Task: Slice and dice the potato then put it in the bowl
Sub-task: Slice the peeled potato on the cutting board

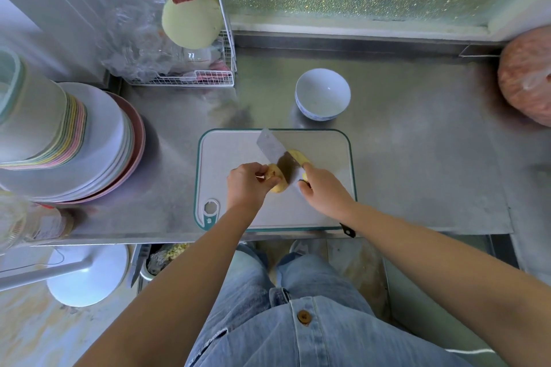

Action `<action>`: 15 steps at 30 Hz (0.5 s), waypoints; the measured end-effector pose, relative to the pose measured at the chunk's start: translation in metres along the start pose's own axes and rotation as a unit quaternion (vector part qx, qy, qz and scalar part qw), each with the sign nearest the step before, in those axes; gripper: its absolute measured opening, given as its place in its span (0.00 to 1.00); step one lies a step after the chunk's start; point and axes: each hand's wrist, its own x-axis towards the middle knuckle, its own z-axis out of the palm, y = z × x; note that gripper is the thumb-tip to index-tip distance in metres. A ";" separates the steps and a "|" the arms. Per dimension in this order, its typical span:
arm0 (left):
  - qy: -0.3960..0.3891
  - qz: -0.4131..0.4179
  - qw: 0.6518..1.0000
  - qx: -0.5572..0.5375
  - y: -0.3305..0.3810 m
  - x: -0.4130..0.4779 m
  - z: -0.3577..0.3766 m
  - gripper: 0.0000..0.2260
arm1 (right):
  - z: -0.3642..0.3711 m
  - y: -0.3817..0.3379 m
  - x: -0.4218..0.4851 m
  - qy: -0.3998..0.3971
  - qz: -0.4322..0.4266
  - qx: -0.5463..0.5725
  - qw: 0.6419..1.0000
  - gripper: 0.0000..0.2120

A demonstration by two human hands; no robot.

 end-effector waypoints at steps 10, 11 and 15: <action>0.004 -0.016 0.999 -0.027 0.000 0.000 0.002 0.16 | -0.044 -0.017 -0.024 -0.004 -0.030 -0.049 0.998 0.11; 0.004 -0.015 0.999 -0.028 0.000 0.000 0.002 0.16 | -0.045 -0.018 -0.025 -0.011 -0.030 -0.054 0.998 0.11; -0.002 -0.018 0.999 -0.030 -0.002 0.001 0.003 0.15 | -0.048 -0.018 -0.030 -0.035 -0.030 -0.067 0.997 0.10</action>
